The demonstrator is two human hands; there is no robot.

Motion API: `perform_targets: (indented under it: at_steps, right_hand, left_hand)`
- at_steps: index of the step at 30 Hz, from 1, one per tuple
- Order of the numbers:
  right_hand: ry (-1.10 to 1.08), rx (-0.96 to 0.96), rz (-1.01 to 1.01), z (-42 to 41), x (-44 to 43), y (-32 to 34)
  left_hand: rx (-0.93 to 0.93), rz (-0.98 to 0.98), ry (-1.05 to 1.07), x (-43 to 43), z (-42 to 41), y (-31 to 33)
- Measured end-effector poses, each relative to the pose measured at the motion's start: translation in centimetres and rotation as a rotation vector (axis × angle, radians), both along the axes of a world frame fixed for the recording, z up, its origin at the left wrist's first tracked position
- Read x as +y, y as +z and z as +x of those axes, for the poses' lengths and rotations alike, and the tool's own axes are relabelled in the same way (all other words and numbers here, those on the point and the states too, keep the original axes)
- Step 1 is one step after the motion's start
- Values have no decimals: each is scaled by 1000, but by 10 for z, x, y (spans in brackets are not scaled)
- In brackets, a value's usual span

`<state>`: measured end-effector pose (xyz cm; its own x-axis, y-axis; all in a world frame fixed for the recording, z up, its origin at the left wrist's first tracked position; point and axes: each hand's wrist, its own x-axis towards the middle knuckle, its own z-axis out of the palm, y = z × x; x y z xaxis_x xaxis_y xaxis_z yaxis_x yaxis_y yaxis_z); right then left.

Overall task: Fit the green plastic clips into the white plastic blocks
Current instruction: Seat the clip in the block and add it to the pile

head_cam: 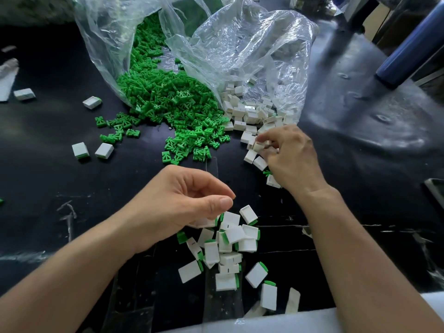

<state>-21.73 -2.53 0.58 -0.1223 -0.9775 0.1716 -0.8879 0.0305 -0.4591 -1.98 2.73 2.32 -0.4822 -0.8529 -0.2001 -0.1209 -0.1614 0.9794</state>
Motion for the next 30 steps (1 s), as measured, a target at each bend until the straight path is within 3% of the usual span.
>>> perform_targets:
  at_steps: [7, 12, 16, 20, 22, 24, 30]
  right_hand:
    - [25, -127, -90, 7, 3, 3]
    - [237, -569, -15, 25, 16, 12]
    - [411, -596, 69, 47, 28, 7]
    - [429, -610, 108, 50, 29, 6]
    - [365, -523, 31, 48, 27, 4]
    - [323, -291, -53, 49, 24, 0]
    - [412, 120, -37, 56, 17, -14]
  left_hand:
    - [-13, -38, 68, -1, 0, -1]
    - [-10, -71, 381, -9, 1, -7]
    - [5, -70, 399, -9, 0, -6]
    - [35, -68, 455, -11, 0, -7]
    - [64, -54, 515, -12, 1, -8]
    - [77, -43, 541, -13, 0, -8]
    - [92, -28, 528, -11, -1, -7]
